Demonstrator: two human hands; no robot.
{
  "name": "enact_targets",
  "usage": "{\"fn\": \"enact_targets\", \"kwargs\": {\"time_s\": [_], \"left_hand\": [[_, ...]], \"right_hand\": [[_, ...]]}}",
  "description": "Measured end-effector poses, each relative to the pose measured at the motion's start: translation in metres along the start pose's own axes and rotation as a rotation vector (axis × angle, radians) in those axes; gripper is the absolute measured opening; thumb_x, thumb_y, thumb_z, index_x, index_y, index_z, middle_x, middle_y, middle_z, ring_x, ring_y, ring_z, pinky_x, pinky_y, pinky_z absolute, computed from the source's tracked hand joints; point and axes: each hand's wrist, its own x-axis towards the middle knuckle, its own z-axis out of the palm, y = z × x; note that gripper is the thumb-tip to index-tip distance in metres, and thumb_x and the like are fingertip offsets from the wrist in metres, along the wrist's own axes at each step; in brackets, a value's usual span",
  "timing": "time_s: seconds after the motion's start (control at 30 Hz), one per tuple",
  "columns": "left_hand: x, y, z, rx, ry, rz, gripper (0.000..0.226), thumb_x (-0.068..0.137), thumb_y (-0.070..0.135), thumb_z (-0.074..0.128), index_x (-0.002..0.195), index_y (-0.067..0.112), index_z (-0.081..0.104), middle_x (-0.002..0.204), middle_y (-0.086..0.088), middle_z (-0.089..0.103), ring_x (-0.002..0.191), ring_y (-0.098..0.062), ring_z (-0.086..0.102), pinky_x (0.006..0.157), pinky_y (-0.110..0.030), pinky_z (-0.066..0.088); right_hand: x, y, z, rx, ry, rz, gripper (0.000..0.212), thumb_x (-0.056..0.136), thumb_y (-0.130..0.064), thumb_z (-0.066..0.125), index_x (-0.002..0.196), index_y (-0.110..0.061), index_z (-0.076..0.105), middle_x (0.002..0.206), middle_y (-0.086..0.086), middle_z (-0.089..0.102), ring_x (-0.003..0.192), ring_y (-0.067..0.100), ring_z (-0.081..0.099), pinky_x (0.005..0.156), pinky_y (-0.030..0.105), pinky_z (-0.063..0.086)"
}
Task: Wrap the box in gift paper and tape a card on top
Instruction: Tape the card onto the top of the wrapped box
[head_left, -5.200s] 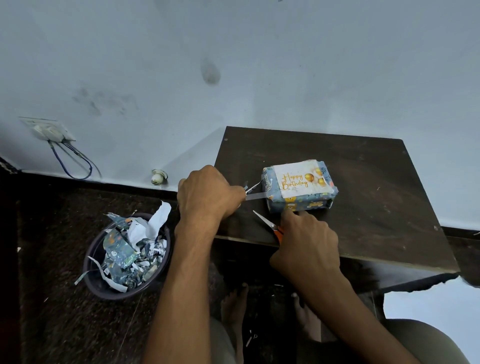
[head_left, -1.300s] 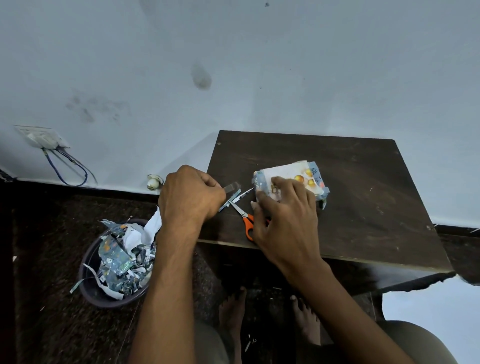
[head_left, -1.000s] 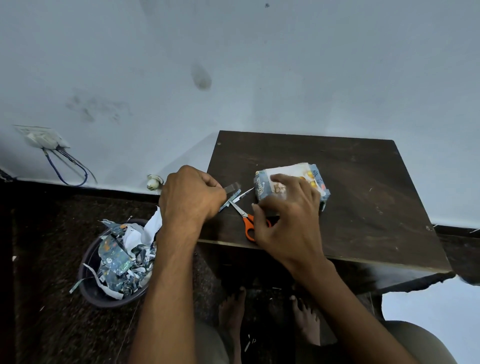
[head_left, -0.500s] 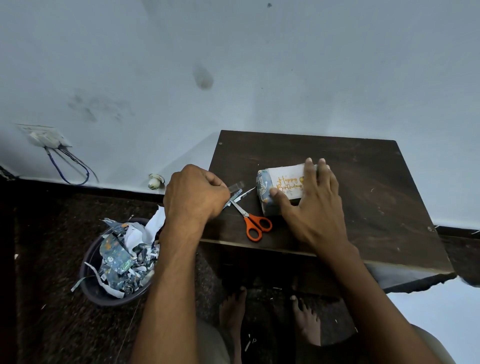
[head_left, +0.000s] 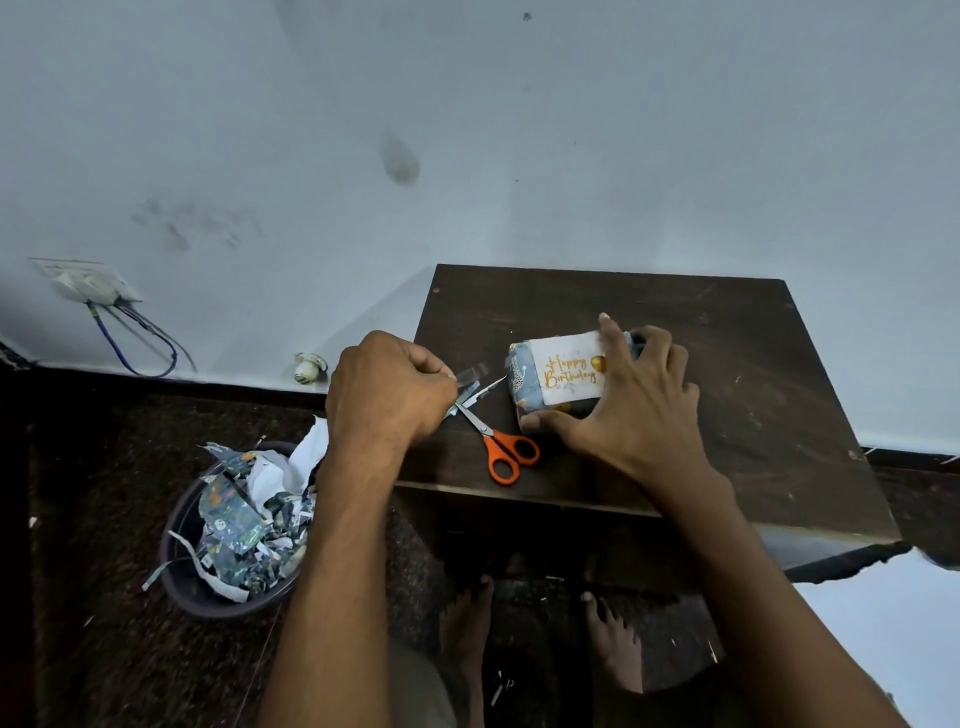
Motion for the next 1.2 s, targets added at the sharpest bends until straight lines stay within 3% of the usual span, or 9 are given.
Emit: {"fn": "enact_targets", "kwargs": {"time_s": [0.1, 0.27, 0.57, 0.67, 0.77, 0.87, 1.0, 1.1, 1.2], "left_hand": [[-0.001, 0.002, 0.000, -0.010, -0.003, 0.003, 0.023, 0.078, 0.016, 0.070, 0.060, 0.030, 0.073, 0.062, 0.017, 0.062, 0.077, -0.011, 0.060, 0.066, -0.023, 0.042], [-0.001, 0.005, 0.003, -0.045, -0.014, 0.015, 0.022, 0.077, 0.017, 0.070, 0.061, 0.030, 0.075, 0.066, 0.014, 0.068, 0.075, -0.006, 0.063, 0.065, -0.022, 0.044], [-0.003, 0.012, 0.007, -0.092, -0.048, 0.045, 0.024, 0.078, 0.017, 0.072, 0.060, 0.032, 0.075, 0.068, 0.014, 0.071, 0.077, -0.004, 0.064, 0.059, -0.017, 0.042], [-0.002, 0.014, 0.009, -0.173, -0.078, 0.056, 0.026, 0.079, 0.017, 0.075, 0.059, 0.033, 0.075, 0.064, 0.016, 0.071, 0.075, -0.003, 0.066, 0.061, -0.018, 0.045], [-0.001, 0.016, 0.011, -0.287, -0.122, 0.066, 0.024, 0.080, 0.019, 0.078, 0.060, 0.032, 0.077, 0.066, 0.016, 0.073, 0.077, -0.004, 0.068, 0.070, -0.022, 0.049], [-0.003, 0.018, 0.012, -0.357, -0.182, 0.110, 0.019, 0.081, 0.016, 0.080, 0.066, 0.028, 0.079, 0.067, 0.011, 0.074, 0.073, -0.006, 0.070, 0.071, -0.023, 0.051], [-0.004, 0.020, 0.014, -0.422, -0.255, 0.194, 0.013, 0.082, 0.015, 0.081, 0.072, 0.024, 0.081, 0.068, -0.009, 0.074, 0.064, -0.016, 0.068, 0.068, -0.031, 0.055], [-0.005, 0.023, 0.018, -0.436, -0.286, 0.272, 0.006, 0.080, 0.022, 0.083, 0.076, 0.025, 0.082, 0.069, -0.010, 0.074, 0.067, -0.026, 0.070, 0.073, -0.041, 0.058], [-0.008, 0.027, 0.021, -0.456, -0.302, 0.299, 0.008, 0.081, 0.019, 0.085, 0.075, 0.022, 0.081, 0.067, 0.000, 0.075, 0.065, -0.014, 0.069, 0.069, -0.032, 0.056]], "right_hand": [[0.010, 0.016, -0.010, 0.029, -0.088, -0.086, 0.124, 0.051, -0.091, 0.065, 0.152, -0.029, 0.029, 0.150, 0.002, 0.026, 0.141, 0.025, 0.026, 0.106, 0.052, 0.032], [0.019, 0.030, -0.019, 0.255, -0.127, -0.171, 0.093, 0.071, -0.053, 0.086, 0.148, -0.023, 0.042, 0.141, -0.004, 0.044, 0.128, 0.018, 0.043, 0.103, 0.035, 0.039], [0.023, 0.060, -0.022, 0.235, 0.029, -0.167, 0.099, 0.057, -0.044, 0.097, 0.142, -0.016, 0.055, 0.125, -0.001, 0.050, 0.110, 0.012, 0.049, 0.096, 0.025, 0.040], [0.025, 0.074, -0.025, 0.250, 0.020, -0.129, 0.103, 0.059, -0.042, 0.096, 0.147, -0.014, 0.051, 0.130, 0.003, 0.051, 0.117, 0.018, 0.052, 0.100, 0.030, 0.043], [0.023, 0.069, -0.020, 0.204, 0.003, -0.108, 0.110, 0.063, -0.051, 0.091, 0.154, -0.016, 0.041, 0.145, 0.005, 0.044, 0.134, 0.025, 0.041, 0.111, 0.047, 0.037], [0.013, 0.050, -0.024, 0.205, 0.199, -0.128, 0.098, 0.067, -0.064, 0.069, 0.152, -0.021, 0.043, 0.152, 0.006, 0.038, 0.141, 0.025, 0.033, 0.108, 0.050, 0.029], [-0.006, 0.016, -0.034, 0.517, 0.481, -0.284, 0.044, 0.082, -0.033, 0.072, 0.123, -0.014, 0.066, 0.116, 0.004, 0.061, 0.105, 0.021, 0.060, 0.087, 0.043, 0.050], [-0.020, -0.012, -0.026, 0.750, 0.377, -0.220, 0.032, 0.085, -0.035, 0.075, 0.110, -0.014, 0.072, 0.093, 0.000, 0.069, 0.080, 0.015, 0.067, 0.067, 0.031, 0.054], [-0.027, -0.024, -0.020, 0.885, 0.272, -0.084, 0.025, 0.084, -0.035, 0.080, 0.098, -0.015, 0.076, 0.080, -0.004, 0.073, 0.072, 0.013, 0.070, 0.063, 0.026, 0.055]]}}
